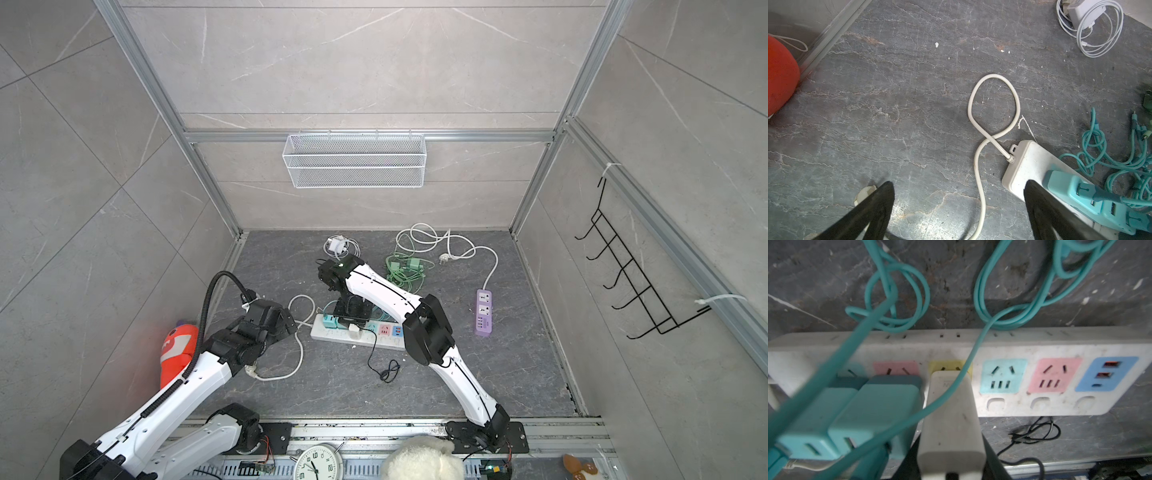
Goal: Insert the plug
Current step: 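Open the right gripper and lift off the charger while left gripper reaches toward white chargers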
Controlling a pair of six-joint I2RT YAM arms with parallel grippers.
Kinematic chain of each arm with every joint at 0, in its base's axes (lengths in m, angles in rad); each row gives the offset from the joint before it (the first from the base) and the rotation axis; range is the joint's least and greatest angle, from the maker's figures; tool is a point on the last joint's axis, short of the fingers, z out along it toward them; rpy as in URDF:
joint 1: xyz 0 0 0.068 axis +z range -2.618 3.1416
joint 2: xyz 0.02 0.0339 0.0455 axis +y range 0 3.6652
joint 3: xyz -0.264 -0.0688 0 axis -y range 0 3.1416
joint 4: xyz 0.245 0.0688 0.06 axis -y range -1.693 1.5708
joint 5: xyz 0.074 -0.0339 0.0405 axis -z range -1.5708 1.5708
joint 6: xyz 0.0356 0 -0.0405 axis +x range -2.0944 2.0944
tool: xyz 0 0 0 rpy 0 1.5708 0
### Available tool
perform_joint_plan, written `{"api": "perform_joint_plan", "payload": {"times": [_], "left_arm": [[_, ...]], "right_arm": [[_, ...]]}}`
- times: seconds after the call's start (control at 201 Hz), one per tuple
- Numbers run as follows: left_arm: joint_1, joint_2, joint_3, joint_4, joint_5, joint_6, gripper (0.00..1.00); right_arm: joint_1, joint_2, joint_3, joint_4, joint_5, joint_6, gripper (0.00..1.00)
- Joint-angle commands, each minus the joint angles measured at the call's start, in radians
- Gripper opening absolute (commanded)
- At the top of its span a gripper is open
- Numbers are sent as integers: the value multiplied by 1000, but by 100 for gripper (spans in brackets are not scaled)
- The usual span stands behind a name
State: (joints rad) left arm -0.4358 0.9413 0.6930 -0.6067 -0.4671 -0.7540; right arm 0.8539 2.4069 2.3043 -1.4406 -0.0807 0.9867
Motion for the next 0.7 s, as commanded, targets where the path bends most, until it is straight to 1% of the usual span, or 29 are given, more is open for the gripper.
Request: {"api": "perform_joint_plan", "payload": {"times": [0.0,0.075,0.214,0.329,0.438,0.553,0.642,0.697], "left_arm": [[6,2,47,11,-40,-10,100],[6,13,59,17,-47,-3,100],[7,51,87,19,-54,7,100],[8,83,111,17,-70,4,100],[8,116,137,36,-85,12,100],[13,176,172,98,-85,53,100],[20,247,217,158,-81,76,100],[28,298,247,215,-66,110,100]], "right_arm": [[-3,-45,22,16,37,-20,44],[-3,-60,9,32,28,-23,47],[-2,-86,-5,46,25,-29,48],[-1,-137,-41,70,20,-32,48],[-3,-192,-61,69,47,-46,49],[-5,-254,-94,70,81,-67,49],[-5,-310,-145,100,135,-101,49],[-10,-344,-186,122,179,-132,49]]}}
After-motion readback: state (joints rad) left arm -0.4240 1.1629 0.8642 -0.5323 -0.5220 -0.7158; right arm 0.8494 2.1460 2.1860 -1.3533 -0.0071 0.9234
